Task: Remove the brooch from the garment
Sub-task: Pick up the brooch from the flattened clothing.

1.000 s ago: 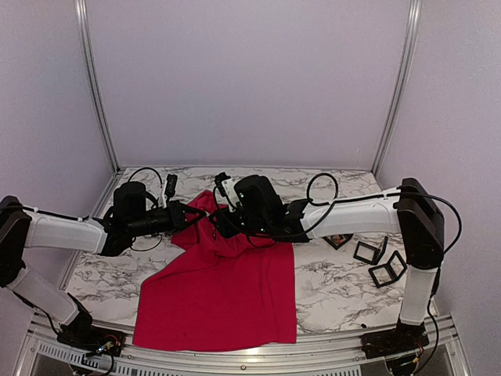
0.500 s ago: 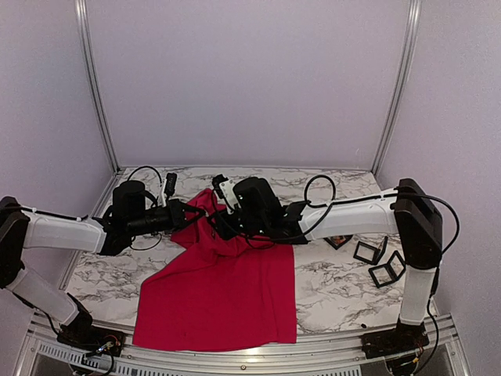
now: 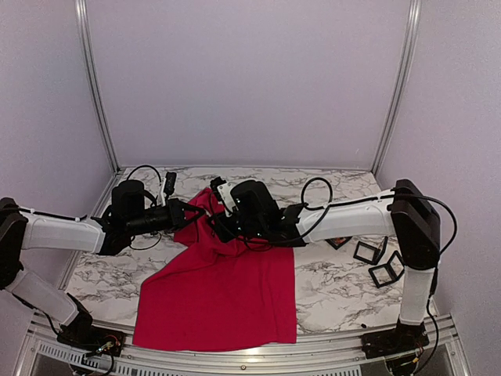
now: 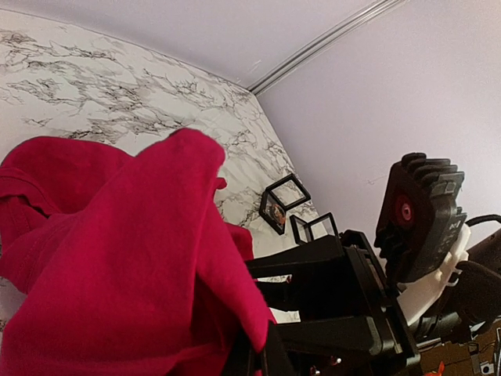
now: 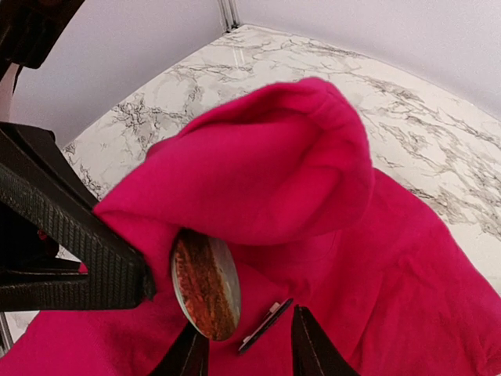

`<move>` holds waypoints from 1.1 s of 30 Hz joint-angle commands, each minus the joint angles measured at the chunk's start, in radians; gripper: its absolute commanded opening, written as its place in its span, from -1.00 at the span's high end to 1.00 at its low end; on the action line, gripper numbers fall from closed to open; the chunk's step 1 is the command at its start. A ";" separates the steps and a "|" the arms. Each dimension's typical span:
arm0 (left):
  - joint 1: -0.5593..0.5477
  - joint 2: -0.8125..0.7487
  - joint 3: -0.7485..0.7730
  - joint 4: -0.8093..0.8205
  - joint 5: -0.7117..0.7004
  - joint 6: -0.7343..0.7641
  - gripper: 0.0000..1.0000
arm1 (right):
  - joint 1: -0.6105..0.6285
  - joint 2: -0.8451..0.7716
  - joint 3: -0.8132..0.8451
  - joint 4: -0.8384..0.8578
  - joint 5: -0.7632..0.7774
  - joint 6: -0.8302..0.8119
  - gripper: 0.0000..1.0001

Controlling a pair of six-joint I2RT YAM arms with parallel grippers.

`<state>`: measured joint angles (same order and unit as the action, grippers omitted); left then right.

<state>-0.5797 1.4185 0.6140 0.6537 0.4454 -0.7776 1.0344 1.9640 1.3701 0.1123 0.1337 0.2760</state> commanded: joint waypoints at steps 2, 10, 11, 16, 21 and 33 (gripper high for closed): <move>0.003 -0.032 0.022 -0.001 0.019 0.021 1.00 | 0.006 0.031 0.031 0.019 0.050 -0.009 0.40; 0.003 -0.034 0.030 -0.032 0.019 0.038 1.00 | 0.006 0.010 0.021 0.059 0.076 -0.034 0.49; 0.003 -0.035 0.030 -0.032 0.019 0.038 1.00 | 0.006 0.007 0.017 0.065 0.075 -0.038 0.49; 0.003 -0.028 0.033 -0.028 0.020 0.035 1.00 | 0.007 -0.003 0.005 0.091 0.044 -0.055 0.50; 0.003 -0.024 0.039 -0.029 0.019 0.037 1.00 | 0.010 -0.008 -0.009 0.103 0.023 -0.065 0.50; 0.003 0.007 0.072 -0.045 0.031 0.043 1.00 | 0.010 -0.031 -0.028 0.102 0.020 -0.079 1.00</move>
<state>-0.5797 1.4200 0.6380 0.6151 0.4450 -0.7528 1.0370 1.9781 1.3437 0.2062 0.1493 0.2066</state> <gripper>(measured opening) 0.011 0.031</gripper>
